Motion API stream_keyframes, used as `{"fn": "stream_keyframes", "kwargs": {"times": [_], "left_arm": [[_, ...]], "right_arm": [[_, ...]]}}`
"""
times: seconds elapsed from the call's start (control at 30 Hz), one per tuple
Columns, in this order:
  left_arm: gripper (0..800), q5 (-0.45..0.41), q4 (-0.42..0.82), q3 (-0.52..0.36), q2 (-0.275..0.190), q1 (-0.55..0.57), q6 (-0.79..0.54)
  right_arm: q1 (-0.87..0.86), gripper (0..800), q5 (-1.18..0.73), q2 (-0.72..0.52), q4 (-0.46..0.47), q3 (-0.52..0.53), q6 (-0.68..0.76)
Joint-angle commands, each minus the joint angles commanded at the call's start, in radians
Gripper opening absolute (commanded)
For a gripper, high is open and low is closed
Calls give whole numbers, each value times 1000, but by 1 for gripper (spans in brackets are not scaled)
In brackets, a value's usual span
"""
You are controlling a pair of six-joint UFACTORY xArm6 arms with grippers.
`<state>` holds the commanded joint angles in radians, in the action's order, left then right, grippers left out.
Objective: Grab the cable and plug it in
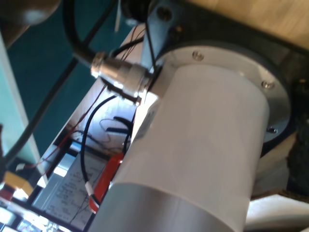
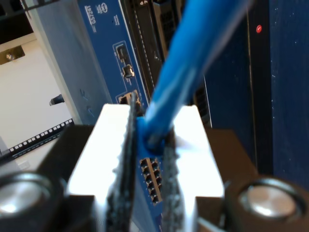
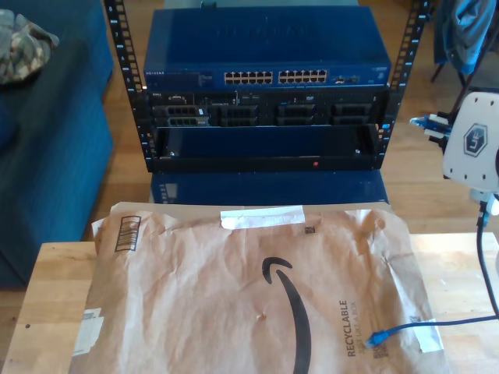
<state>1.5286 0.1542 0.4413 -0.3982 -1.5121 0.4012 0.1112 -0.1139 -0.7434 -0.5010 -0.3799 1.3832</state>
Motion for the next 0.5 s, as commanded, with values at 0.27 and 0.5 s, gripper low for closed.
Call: {"fn": "stream_keyframes", "kwargs": {"times": [0.27,0.5], "left_arm": [[799,-21,-2,-25,-44,-60,-71],[799,-31,-3,-31,-51,-69,-107]], "right_arm": [[0,3,8,3,0,15,0],[5,3,8,2,0,28,0]]}}
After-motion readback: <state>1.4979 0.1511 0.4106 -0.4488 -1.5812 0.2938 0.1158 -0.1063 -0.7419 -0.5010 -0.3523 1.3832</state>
